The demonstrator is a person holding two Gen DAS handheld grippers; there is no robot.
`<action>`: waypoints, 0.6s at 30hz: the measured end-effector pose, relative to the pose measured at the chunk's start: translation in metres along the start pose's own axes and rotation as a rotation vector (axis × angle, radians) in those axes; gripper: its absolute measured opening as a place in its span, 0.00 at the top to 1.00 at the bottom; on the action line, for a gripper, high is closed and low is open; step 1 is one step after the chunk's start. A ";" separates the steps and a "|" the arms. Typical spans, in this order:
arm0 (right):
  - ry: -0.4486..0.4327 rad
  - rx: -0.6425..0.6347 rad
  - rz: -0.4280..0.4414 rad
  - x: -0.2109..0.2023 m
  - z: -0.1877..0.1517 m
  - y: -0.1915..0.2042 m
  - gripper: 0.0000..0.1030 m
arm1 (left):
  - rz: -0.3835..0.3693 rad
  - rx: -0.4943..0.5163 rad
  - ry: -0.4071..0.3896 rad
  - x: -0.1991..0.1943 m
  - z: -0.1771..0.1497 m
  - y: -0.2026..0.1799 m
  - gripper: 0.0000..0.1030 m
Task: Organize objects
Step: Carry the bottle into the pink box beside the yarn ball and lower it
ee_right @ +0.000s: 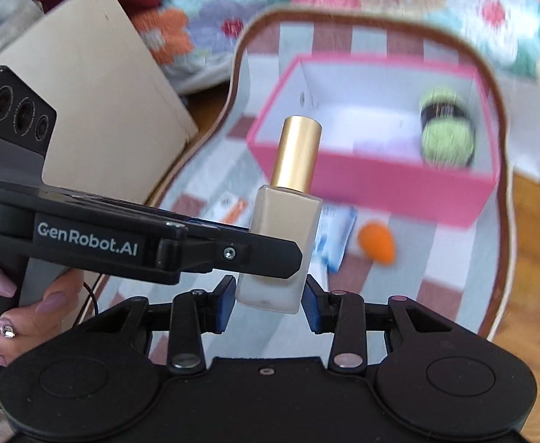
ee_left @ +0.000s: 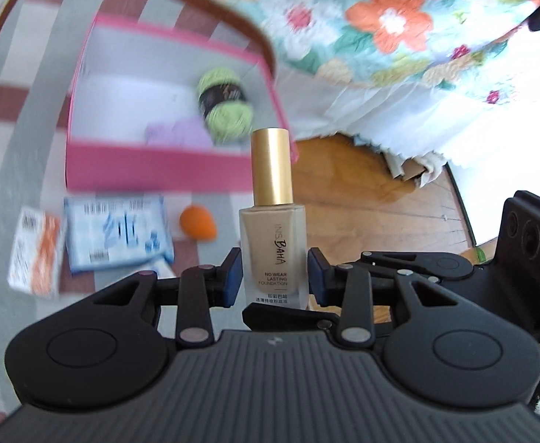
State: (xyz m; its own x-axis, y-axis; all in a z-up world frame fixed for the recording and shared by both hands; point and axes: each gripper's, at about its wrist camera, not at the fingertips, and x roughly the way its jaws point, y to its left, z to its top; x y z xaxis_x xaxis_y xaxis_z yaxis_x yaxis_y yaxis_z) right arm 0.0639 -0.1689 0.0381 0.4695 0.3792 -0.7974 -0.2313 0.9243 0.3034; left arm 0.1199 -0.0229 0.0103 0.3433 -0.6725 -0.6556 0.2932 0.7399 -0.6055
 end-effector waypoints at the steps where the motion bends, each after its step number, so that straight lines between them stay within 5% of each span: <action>1: -0.015 0.001 0.001 -0.006 0.007 0.002 0.57 | 0.001 0.008 -0.005 -0.005 0.009 -0.004 0.65; 9: -0.092 0.006 0.007 -0.021 0.065 0.000 0.57 | 0.089 0.020 0.034 -0.012 0.083 -0.019 0.65; 18: -0.055 0.170 0.091 0.037 0.130 -0.055 0.57 | 0.204 -0.039 0.107 0.060 0.154 0.019 0.65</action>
State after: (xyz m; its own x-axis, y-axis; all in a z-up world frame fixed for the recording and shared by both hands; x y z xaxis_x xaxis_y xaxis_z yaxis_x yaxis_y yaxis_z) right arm 0.2044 -0.2002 0.0596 0.4998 0.4587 -0.7347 -0.1298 0.8784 0.4600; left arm 0.2834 -0.0462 0.0290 0.2945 -0.5089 -0.8089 0.1922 0.8607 -0.4715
